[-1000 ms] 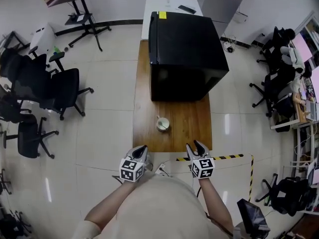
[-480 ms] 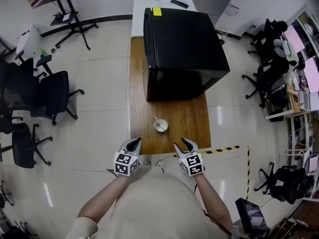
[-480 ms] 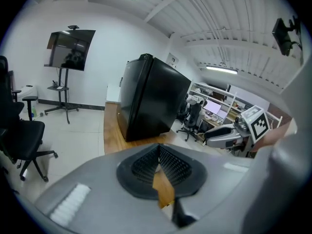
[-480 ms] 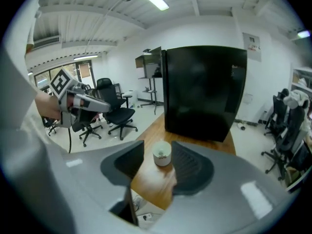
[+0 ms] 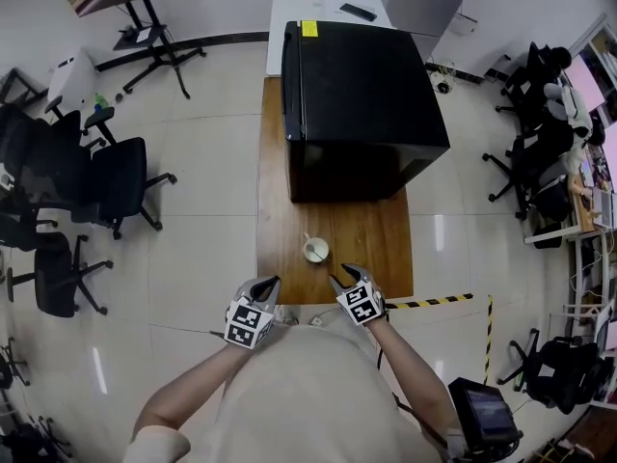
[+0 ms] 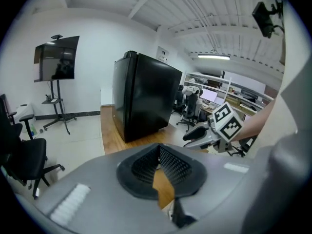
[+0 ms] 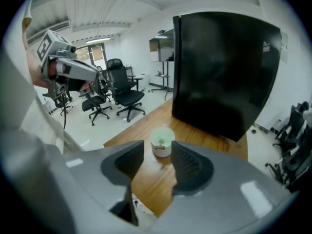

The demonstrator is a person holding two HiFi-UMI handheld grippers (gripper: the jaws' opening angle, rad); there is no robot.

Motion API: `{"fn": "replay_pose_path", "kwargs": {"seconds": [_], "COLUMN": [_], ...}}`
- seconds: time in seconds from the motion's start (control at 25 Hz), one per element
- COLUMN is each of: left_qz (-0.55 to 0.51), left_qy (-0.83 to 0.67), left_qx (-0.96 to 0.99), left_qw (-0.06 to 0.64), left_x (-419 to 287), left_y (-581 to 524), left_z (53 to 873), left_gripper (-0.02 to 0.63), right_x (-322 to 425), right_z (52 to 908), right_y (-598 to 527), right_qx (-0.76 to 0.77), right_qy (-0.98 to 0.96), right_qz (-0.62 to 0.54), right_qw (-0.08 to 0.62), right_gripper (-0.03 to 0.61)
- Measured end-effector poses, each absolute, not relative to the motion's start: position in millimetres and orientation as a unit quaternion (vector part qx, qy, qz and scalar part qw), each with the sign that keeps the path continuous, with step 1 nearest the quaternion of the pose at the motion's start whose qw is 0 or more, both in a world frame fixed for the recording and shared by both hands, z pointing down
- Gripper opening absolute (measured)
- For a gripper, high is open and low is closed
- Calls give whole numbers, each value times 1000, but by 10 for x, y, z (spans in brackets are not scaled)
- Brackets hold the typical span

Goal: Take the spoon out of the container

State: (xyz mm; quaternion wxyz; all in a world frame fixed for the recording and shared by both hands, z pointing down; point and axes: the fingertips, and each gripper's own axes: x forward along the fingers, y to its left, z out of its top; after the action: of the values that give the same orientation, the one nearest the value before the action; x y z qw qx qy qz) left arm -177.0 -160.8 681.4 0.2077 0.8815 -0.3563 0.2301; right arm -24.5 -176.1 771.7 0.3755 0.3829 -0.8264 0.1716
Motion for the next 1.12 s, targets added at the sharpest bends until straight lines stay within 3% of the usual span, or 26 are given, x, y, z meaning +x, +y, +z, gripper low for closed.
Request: {"fn": "replay_pose_path", "kwargs": {"seconds": [0.76, 1.12], "left_qz": [230, 224], "left_qy": [-406, -419], "left_qx": [861, 855], "left_qw": [202, 209], "left_x": [-1908, -2001], "left_y": [-1700, -1733], "left_z": [6779, 6781], "left_gripper": [-11, -11], "right_x": [-494, -491], "right_z": [8585, 8615], "right_y": [-2042, -2111], "right_qx": [320, 331], "right_qy": [-808, -805], "right_qz": [201, 205], "right_qw": [452, 448], "right_gripper": [173, 127]}}
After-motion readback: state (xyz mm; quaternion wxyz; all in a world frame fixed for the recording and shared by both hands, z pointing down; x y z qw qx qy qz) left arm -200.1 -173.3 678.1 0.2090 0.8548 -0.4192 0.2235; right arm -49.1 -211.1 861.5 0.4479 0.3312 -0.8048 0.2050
